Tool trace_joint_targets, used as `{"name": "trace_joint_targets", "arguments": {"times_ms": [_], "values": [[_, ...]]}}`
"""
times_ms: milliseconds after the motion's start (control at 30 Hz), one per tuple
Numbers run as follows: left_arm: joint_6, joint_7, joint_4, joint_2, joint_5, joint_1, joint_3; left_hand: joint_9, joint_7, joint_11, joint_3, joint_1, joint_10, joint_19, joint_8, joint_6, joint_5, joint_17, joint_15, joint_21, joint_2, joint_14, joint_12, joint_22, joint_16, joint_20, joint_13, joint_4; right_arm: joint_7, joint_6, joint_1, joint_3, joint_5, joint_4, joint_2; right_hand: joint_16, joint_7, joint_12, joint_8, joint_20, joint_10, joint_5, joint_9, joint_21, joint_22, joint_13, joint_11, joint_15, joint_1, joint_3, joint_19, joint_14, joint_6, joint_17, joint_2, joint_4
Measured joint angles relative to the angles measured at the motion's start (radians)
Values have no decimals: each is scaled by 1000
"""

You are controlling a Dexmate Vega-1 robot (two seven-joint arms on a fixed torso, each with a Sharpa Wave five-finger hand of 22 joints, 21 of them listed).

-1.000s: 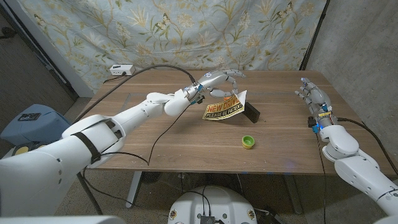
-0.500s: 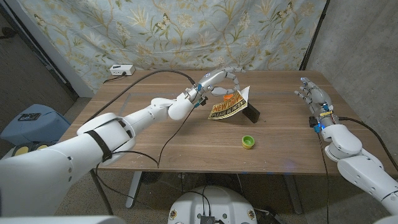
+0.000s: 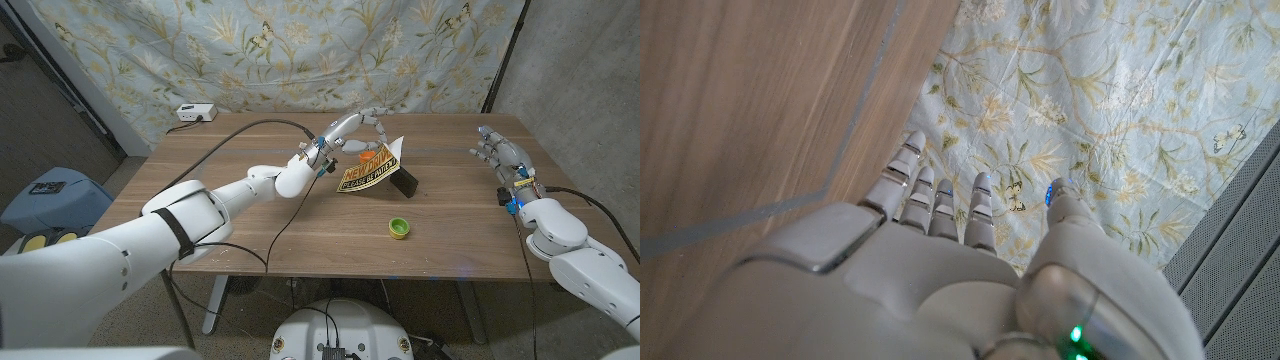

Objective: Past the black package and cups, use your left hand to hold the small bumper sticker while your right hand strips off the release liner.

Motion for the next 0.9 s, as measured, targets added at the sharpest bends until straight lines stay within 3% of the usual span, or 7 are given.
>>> {"name": "trace_joint_targets", "arguments": {"times_ms": [233, 567, 900], "values": [[-19, -64, 40, -25, -87, -1, 2, 0, 2, 20, 7, 0, -6, 4, 0, 1, 4, -5, 66, -2, 0, 1, -11, 0, -1, 29, 0, -1, -12, -49, -14, 11, 1, -41, -18, 0, 5, 4, 0, 9, 4, 0, 0, 7, 0, 0, 4, 6, 4, -4, 9, 6, 5, -1, -4, -7], [-24, -180, 71, -52, -214, 15, -17, 0, 1, 31, 7, 0, 5, 4, 0, 2, 4, -9, 69, -4, 0, -3, -11, 0, -1, 40, 0, -1, -27, -132, -24, 26, 4, -101, -47, 9, 31, 12, 15, 32, 38, 0, 0, 7, 0, 0, 19, 31, 28, -1, 32, 31, 56, -6, -14, -26], [-13, -252, 91, -70, -288, 21, -23, 0, -4, 31, 7, -4, 5, 4, -1, 8, 4, -9, 69, -4, -4, -3, -12, 3, -1, 40, 0, -2, -35, -243, -36, 57, 32, -171, -85, 14, 48, 12, 16, 70, 56, 0, 0, 7, 0, 0, 37, 55, 34, -1, 48, 55, 73, -11, -20, -26]]}}
